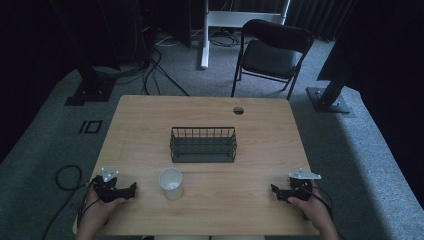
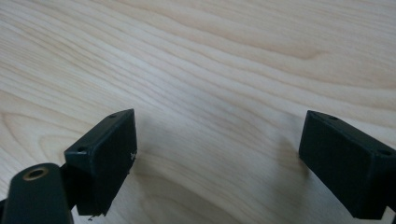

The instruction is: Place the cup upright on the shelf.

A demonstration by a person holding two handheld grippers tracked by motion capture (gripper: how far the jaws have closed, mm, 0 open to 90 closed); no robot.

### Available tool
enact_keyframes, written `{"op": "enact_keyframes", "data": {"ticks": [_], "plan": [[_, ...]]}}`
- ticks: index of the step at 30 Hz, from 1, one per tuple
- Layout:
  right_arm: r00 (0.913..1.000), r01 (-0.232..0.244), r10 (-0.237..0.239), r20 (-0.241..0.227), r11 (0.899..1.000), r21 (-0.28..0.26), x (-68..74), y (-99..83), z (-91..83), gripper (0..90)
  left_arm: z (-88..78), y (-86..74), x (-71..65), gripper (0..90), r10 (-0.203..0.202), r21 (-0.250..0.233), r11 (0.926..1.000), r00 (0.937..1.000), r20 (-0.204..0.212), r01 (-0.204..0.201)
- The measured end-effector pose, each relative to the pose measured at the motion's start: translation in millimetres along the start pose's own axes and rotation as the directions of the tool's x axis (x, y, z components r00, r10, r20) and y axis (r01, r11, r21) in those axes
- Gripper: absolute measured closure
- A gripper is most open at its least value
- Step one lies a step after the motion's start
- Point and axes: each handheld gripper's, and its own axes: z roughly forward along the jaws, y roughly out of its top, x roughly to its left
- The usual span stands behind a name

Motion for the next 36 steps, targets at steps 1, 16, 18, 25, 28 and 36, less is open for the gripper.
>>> {"op": "enact_keyframes", "data": {"ticks": [1,16,18,25,28,36], "plan": [[1.0000,0.006,-0.006,0.000,1.000,-0.004,0.7,1.4,0.1,11.1,0.0,0.0,0.0,0.0,0.000,0.000,1.0000,1.0000,0.000,0.000],[0.9973,0.035,-0.040,-0.062,0.996,-0.084,13.5,27.9,-5.5,11.1,0.0,0.0,0.0,0.0,0.000,0.000,1.0000,1.0000,0.000,0.000],[0.9960,0.031,-0.038,-0.080,0.995,-0.090,16.2,30.7,-5.3,11.2,0.0,0.0,0.0,0.0,0.000,0.000,1.0000,1.0000,0.000,0.000],[0.9900,0.063,-0.075,-0.120,0.993,-0.104,28.3,41.1,-2.4,11.1,0.0,0.0,0.0,0.0,0.000,0.000,1.0000,1.0000,0.000,0.000],[0.9860,0.075,-0.091,-0.140,0.991,-0.115,34.6,45.3,-0.9,11.2,0.0,0.0,0.0,0.0,0.000,0.000,1.0000,1.0000,0.000,0.000],[0.9760,0.100,-0.122,-0.180,0.987,-0.127,51.5,54.6,2.5,11.1,0.0,0.0,0.0,0.0,0.000,0.000,1.0000,1.0000,0.000,0.000]]}}
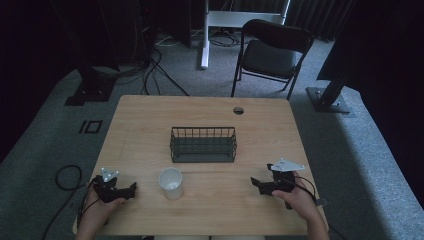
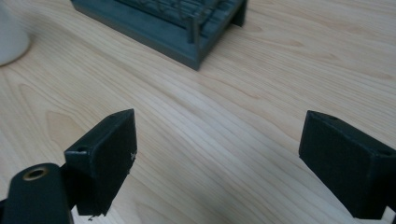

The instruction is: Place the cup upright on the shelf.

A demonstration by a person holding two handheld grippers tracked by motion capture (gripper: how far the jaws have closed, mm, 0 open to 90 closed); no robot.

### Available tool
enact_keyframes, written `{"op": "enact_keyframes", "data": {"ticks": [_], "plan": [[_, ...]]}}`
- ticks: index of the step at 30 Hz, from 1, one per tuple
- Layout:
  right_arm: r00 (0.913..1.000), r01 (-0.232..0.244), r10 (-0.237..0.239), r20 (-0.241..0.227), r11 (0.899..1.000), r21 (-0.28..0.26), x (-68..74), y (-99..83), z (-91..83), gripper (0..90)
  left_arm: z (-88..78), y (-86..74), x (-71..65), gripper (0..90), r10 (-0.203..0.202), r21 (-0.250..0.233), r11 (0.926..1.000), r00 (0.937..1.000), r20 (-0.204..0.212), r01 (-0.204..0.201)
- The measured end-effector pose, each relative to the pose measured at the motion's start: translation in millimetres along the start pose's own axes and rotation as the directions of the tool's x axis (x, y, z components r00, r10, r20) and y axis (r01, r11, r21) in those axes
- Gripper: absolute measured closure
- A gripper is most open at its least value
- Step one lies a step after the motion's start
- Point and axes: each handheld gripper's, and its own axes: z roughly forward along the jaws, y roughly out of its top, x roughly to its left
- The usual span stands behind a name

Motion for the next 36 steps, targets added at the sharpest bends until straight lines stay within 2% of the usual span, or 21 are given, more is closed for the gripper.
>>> {"op": "enact_keyframes", "data": {"ticks": [9,18,24,36], "plan": [[0.9979,0.043,-0.044,-0.049,0.999,-0.007,17.1,11.4,7.5,11.2,0.0,0.0,0.0,0.0,0.000,0.000,1.0000,1.0000,0.000,0.000],[0.9907,0.095,-0.097,-0.095,0.995,-0.023,34.8,21.5,14.1,11.2,0.0,0.0,0.0,0.0,-0.001,0.000,1.0000,1.0000,0.000,0.001],[0.9798,0.121,-0.126,-0.156,0.992,-0.039,48.9,26.7,18.7,11.2,0.0,0.0,0.0,0.0,0.001,0.000,1.0000,1.0000,0.001,-0.001],[0.9604,0.170,-0.180,-0.213,0.983,-0.062,71.8,36.5,27.8,11.2,0.0,0.0,0.0,0.0,0.001,0.000,1.0000,1.0000,0.001,-0.001]]}}
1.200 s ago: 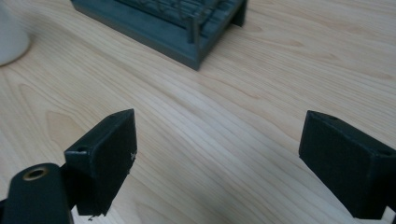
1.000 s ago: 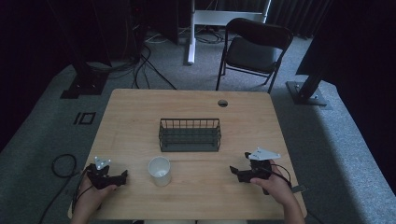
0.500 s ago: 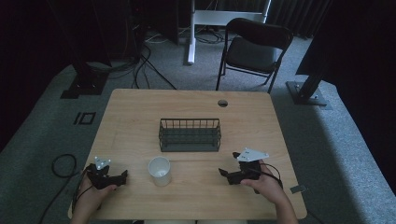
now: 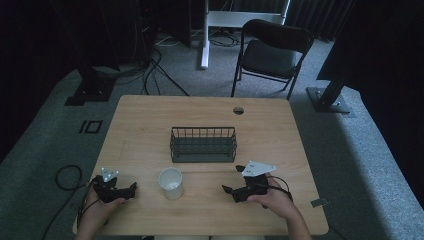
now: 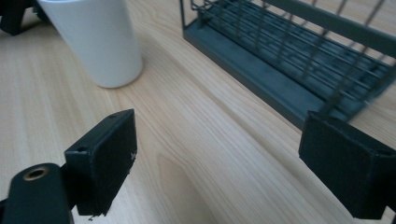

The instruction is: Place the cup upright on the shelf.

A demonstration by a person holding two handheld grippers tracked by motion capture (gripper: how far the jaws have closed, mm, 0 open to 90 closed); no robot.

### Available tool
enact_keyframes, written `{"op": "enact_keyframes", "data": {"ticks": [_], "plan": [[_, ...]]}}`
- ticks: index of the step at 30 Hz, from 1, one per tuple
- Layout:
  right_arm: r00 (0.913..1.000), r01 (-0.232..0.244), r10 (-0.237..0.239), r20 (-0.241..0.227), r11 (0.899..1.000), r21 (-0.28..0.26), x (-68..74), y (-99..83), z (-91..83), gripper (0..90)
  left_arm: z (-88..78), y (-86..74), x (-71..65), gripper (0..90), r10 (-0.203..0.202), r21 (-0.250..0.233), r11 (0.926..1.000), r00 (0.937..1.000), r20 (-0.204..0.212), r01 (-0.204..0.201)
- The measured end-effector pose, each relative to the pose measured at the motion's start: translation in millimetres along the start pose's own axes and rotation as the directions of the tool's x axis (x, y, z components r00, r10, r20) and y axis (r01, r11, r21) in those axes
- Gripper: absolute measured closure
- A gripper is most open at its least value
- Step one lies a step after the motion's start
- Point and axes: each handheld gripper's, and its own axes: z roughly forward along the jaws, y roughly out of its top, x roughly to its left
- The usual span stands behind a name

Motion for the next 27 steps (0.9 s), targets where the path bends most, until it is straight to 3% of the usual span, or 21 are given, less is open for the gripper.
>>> {"op": "enact_keyframes", "data": {"ticks": [16,27], "plan": [[0.9958,0.051,-0.052,-0.076,0.999,-0.005,22.6,15.5,26.9,11.3,1.0,1.4,-0.9,0.0,0.010,0.003,0.9999,0.9999,0.005,-0.010],[0.9860,0.098,-0.101,-0.133,0.995,-0.029,44.3,27.3,52.4,11.3,1.0,1.4,-0.9,0.0,0.010,0.004,0.9999,0.9999,0.006,-0.010]]}}
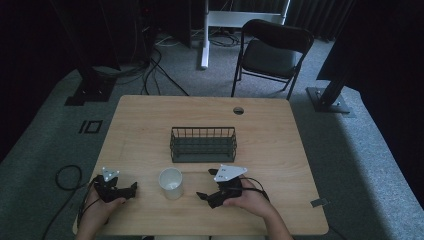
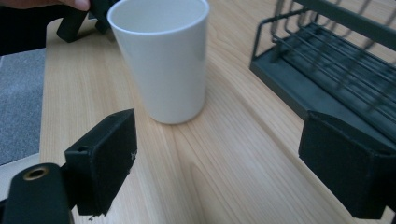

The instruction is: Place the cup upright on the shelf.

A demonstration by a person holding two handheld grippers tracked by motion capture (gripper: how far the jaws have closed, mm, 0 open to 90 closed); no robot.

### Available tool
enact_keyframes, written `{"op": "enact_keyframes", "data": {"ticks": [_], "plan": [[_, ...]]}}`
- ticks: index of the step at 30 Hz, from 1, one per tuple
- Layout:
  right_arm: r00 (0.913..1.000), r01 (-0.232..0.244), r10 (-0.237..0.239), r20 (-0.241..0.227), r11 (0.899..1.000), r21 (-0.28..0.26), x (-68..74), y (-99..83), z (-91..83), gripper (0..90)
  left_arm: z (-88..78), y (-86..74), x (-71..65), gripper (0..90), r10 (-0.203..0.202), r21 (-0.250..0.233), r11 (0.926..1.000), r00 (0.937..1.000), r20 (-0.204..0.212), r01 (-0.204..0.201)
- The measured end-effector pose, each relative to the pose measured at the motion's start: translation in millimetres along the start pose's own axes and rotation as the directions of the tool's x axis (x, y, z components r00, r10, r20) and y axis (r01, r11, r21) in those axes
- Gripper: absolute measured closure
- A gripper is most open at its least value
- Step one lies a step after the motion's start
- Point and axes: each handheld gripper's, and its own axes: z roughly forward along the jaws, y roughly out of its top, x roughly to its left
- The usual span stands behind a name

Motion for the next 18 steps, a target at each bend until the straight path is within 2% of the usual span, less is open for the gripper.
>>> {"op": "enact_keyframes", "data": {"ticks": [8,12,18], "plan": [[0.9993,0.010,-0.011,-0.036,1.000,-0.024,10.5,7.2,18.5,11.3,0.0,0.0,0.0,0.0,0.000,0.000,1.0000,1.0000,0.000,0.000],[0.9976,0.036,-0.038,-0.058,0.999,-0.035,18.2,13.2,31.9,11.3,0.0,0.0,0.0,0.0,0.000,0.000,1.0000,1.0000,0.000,0.000],[0.9962,0.040,-0.042,-0.076,0.999,-0.026,23.0,17.4,47.1,11.3,0.0,0.0,0.0,0.0,0.000,0.000,1.0000,1.0000,0.000,0.000]]}}
